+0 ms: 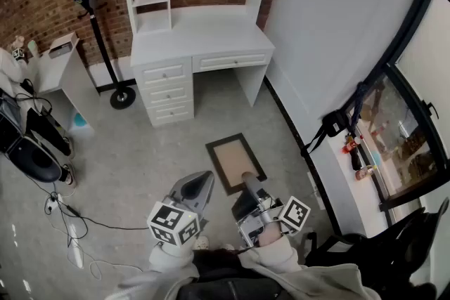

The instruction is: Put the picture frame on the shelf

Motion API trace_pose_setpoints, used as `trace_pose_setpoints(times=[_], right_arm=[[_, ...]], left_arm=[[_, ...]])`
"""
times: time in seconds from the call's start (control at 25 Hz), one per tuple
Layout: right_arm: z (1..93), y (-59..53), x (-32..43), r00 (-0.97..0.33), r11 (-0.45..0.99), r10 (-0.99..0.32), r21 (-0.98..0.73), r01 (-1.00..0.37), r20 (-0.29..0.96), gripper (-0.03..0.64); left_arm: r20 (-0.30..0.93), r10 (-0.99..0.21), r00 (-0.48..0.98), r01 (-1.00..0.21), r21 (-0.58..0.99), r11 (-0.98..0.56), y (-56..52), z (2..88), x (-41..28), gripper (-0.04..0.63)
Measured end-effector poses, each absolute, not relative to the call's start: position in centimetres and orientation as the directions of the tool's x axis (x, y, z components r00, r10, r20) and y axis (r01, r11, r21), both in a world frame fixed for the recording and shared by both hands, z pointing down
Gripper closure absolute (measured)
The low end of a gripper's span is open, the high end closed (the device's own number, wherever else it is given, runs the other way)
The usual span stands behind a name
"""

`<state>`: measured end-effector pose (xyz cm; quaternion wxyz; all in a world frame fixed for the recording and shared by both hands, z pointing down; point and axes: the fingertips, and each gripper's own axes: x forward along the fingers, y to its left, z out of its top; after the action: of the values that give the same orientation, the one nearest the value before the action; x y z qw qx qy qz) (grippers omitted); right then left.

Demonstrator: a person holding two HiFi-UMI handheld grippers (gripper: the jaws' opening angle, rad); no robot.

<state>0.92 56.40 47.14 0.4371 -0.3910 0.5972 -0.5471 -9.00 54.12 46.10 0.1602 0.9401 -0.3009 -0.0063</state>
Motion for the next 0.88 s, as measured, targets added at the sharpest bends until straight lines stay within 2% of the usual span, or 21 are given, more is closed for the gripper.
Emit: trace_pose_setpoints(times=[0.44, 0.88], right_arm=[[46.0, 58.7, 0.7, -0.329, 0.117, -0.938, -0.993, 0.011, -0.114, 0.569], [45.0, 57.3, -1.0, -0.255, 0.160, -0.955, -0.987, -0.020, -0.149, 0.571]], left_arm=[[0.054, -0.591, 0.805, -0.577, 0.309, -0.756, 56.5, 45.1, -9.3, 0.592], [0.025, -0.561, 0.828, -0.542, 0.290, -0.788, 55.1, 44.4, -11.3, 0.592]])
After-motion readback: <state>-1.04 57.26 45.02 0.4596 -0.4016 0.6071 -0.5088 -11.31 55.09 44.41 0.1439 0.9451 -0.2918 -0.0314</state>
